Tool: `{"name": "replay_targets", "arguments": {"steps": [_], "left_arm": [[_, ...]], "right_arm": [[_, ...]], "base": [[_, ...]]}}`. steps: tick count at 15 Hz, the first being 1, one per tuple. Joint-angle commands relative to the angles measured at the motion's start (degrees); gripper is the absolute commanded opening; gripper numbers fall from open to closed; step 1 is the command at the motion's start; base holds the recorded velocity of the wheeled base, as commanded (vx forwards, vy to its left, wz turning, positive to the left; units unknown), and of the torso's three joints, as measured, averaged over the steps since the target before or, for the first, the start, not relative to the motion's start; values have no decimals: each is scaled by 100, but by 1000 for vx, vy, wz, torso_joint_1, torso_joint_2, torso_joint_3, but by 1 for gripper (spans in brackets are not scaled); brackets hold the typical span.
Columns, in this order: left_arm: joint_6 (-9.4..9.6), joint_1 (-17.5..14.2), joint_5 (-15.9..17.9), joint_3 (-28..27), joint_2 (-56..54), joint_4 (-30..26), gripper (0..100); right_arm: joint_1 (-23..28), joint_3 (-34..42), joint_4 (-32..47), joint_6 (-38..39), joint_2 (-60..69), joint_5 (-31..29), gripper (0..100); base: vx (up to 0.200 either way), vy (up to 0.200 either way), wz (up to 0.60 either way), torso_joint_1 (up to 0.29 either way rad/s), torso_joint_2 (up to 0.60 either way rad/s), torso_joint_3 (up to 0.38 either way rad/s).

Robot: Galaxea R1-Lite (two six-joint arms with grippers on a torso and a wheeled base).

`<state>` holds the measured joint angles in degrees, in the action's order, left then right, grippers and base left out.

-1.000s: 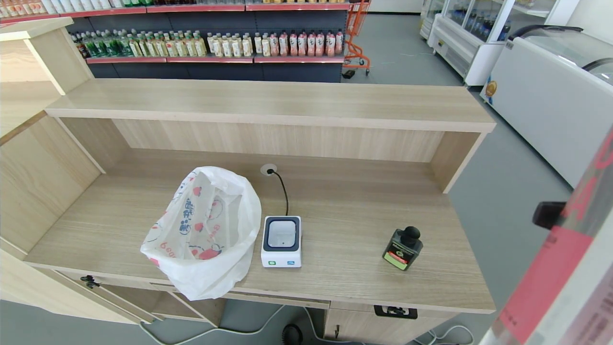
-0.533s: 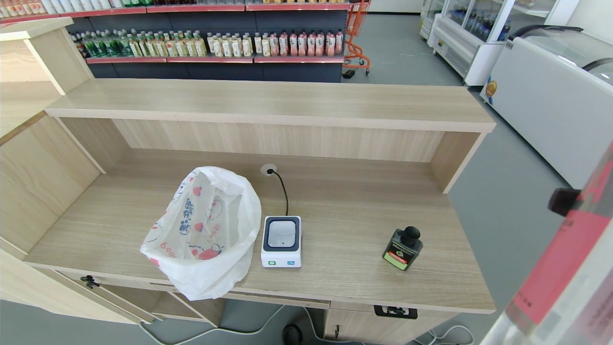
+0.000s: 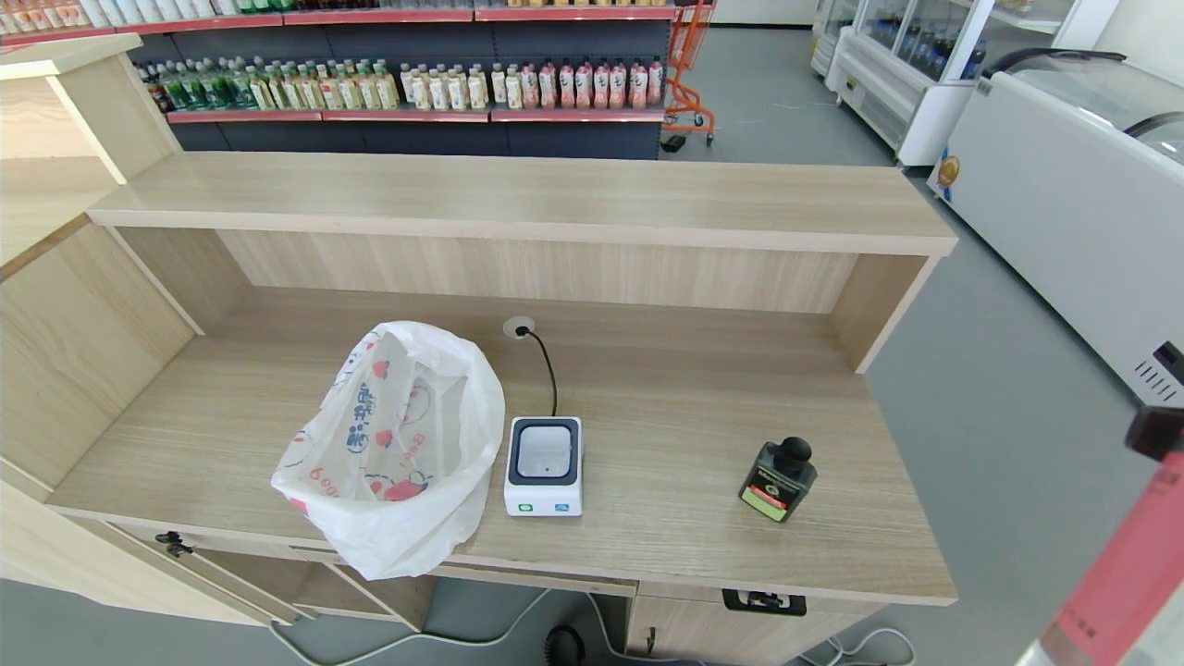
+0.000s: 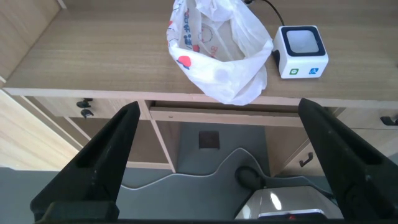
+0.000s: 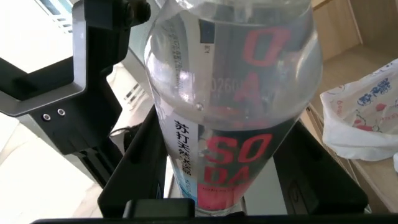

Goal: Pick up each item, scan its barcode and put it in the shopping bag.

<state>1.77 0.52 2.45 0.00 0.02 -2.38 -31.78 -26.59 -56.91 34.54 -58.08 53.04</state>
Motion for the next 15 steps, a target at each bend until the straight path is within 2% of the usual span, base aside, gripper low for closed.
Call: {"name": "replay_targets", "arguments": {"steps": [1,4,5,7,9,10,11,12,15], "left_arm": [[-1,0,1,0,-2,0,100],[-1,0,1,0,-2,0,100],[-1,0,1,0,6,0,100],[-1,0,1,0,-2,0,100],[-1,0,1,0,-2,0,100],[-1,0,1,0,-2,0,100],[-1,0,-8,0,-2,0,100],[-1,0,1,0,-2,0,100],[-1,0,-8,0,-2,0,100]], "right_arm": [[40,13,-5,-8,51,4,0],[93,40,-22,-184,-2,-48,0],[313,66,4,-703,-99,-92,0],[1078,338,250,-2496,-354,-602,0],[1763,128,1797,-4754,-424,-1982,0],[2106,-31,2535,-5572,-362,-2588,0],[2361,-22,2948,-5739,-195,-2773,0],[2405,40,3133,-5730,-81,-2799,0],[2466,286,3274,-5668,156,-2922,0]], "base": [[0,0,0,0,0,0],[0,0,0,0,0,0],[0,0,0,0,0,0],[0,0,0,0,0,0],[0,0,0,0,0,0],[0,0,0,0,0,0],[0,0,0,0,0,0],[0,0,0,0,0,0],[0,0,0,0,0,0]]}}
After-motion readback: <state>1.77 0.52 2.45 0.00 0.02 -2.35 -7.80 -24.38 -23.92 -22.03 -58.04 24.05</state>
